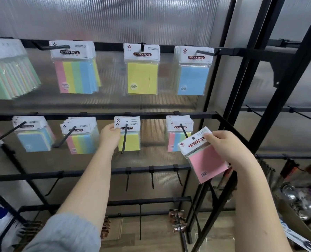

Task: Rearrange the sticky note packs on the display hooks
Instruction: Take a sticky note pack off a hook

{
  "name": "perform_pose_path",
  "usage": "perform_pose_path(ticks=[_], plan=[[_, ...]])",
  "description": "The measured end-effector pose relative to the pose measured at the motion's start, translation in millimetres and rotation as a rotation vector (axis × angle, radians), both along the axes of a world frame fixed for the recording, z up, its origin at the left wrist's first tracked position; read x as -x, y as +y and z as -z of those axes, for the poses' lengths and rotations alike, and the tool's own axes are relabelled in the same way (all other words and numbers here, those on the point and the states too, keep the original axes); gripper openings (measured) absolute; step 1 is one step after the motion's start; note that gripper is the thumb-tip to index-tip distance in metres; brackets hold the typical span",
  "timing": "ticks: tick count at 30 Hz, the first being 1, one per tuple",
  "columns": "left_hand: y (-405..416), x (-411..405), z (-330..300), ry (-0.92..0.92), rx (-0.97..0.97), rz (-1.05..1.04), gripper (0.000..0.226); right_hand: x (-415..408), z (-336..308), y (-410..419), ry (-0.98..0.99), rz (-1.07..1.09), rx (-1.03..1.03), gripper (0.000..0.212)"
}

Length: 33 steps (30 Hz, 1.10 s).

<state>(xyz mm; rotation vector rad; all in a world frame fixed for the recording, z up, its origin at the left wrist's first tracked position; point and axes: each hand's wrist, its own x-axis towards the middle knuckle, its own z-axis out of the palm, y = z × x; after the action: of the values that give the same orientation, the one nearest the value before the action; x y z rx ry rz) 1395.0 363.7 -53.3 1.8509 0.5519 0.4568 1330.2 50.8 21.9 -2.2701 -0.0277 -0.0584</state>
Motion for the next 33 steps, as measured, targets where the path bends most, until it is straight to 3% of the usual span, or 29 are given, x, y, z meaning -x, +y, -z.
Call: perform_pose_path(ticks=[9, 17, 22, 29, 33], plan=[[-1, 1, 17, -0.005, 0.118, -0.043, 0.033, 6, -7, 11, -0.064, 0.042, -0.212, 0.033], [-10, 5, 24, 0.007, 0.440, 0.197, 0.028, 10, -7, 17, -0.058, 0.017, -0.238, 0.034], [-13, 7, 23, -0.020, 0.368, 0.181, 0.026, 12, -7, 18, -0.035, 0.011, -0.233, 0.033], [-7, 32, 25, -0.052, 0.026, 0.104, 0.027, 10, -4, 20, -0.027, 0.013, -0.239, 0.034], [-9, 54, 27, -0.096, -0.058, 0.123, 0.033, 8, -2, 26, -0.040, 0.009, -0.249, 0.035]])
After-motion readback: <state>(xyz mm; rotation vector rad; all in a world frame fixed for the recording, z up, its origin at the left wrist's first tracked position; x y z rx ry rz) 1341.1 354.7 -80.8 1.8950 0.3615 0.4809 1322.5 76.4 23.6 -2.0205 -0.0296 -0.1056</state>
